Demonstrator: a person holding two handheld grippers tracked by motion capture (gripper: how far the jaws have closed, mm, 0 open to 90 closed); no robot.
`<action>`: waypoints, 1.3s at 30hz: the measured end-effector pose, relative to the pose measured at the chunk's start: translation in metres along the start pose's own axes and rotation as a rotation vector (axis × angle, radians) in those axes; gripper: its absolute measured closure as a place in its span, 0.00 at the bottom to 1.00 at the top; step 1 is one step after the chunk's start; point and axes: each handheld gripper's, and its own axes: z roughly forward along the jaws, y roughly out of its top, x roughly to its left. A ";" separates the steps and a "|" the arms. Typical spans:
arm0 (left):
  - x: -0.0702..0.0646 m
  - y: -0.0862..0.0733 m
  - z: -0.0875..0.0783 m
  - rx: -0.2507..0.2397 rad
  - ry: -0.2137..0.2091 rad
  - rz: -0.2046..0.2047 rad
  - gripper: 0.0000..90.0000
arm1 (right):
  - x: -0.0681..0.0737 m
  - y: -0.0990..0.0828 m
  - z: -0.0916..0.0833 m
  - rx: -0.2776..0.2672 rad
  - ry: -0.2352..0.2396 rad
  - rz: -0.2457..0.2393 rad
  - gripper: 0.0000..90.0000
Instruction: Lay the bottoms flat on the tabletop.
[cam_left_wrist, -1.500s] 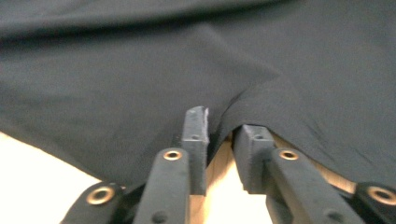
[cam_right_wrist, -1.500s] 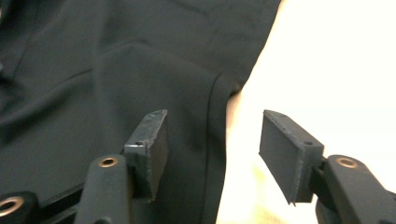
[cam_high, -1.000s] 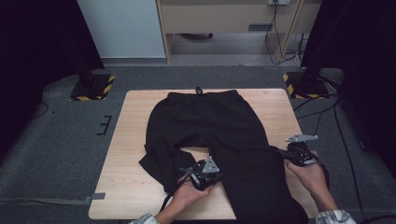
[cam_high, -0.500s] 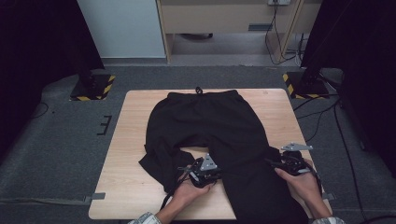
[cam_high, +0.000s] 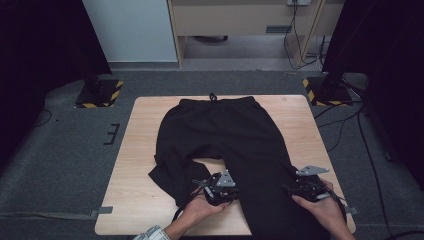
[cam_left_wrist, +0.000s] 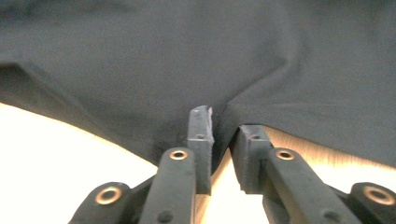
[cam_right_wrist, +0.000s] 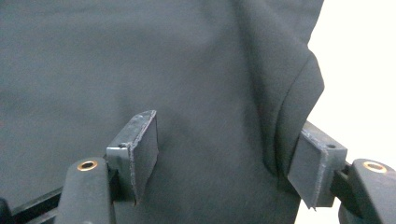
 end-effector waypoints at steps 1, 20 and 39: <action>0.000 -0.001 0.000 -0.003 -0.005 -0.001 0.82 | 0.003 -0.003 -0.003 0.007 0.010 -0.016 0.36; 0.001 -0.024 -0.042 -0.004 0.063 0.000 0.51 | -0.010 0.016 -0.007 -0.139 -0.066 0.044 0.24; 0.077 -0.076 -0.146 -0.092 0.529 -0.163 0.45 | -0.045 0.024 0.016 -0.102 -0.040 0.132 0.69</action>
